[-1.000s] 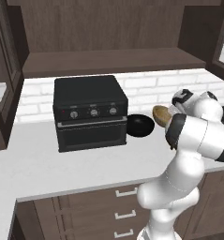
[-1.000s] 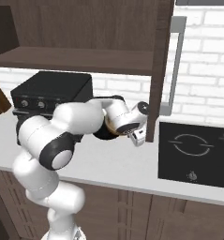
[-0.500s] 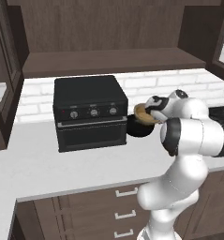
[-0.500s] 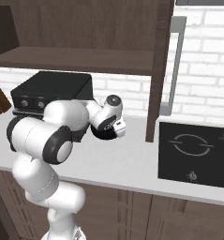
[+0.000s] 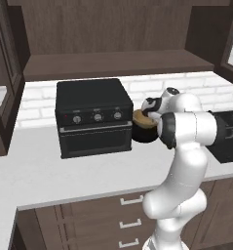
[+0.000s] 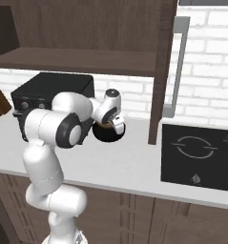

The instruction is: Pick up the bowls on the counter and stack them on top of one another in the open cabinet. Place the smaller bowl on top of the larger bowl.

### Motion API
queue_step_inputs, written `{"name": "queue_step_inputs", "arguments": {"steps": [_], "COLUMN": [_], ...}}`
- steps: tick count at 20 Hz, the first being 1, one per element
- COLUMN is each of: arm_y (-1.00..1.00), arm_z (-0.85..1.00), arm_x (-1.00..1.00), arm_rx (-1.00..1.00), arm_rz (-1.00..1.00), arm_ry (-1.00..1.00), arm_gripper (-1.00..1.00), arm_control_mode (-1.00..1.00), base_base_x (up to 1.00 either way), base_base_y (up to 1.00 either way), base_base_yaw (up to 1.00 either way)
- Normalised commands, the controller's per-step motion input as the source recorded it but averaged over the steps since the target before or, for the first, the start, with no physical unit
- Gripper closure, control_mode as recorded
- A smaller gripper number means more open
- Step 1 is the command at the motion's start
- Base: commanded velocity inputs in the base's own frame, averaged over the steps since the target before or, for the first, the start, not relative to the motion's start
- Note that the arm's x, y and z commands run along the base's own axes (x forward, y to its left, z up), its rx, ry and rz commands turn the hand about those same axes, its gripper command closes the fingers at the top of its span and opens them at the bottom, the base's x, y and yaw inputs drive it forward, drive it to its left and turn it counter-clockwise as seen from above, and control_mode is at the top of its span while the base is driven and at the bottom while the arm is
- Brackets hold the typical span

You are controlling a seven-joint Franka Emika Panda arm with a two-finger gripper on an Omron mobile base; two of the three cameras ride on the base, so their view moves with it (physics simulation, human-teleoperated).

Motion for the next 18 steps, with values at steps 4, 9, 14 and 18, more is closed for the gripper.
{"name": "queue_step_inputs", "arguments": {"steps": [4, 9, 14, 18], "arm_y": [0.00, 0.00, 0.00, -0.01], "arm_z": [-0.17, -0.19, -0.11, 0.08], "arm_x": [0.55, 0.47, 0.19, -0.04], "arm_rx": [0.00, 0.00, -0.01, 0.01], "arm_rz": [0.00, 0.00, 0.00, 0.00], "arm_ry": [0.07, 0.02, -0.01, 0.00], "arm_gripper": [1.00, -1.00, -1.00, -1.00], "arm_control_mode": [-1.00, -1.00, -1.00, -1.00], "base_base_x": [0.00, 0.00, 0.00, 0.00], "base_base_y": [0.00, 0.00, 0.00, 0.00], "base_base_yaw": [0.00, 0.00, 0.00, 0.00]}}
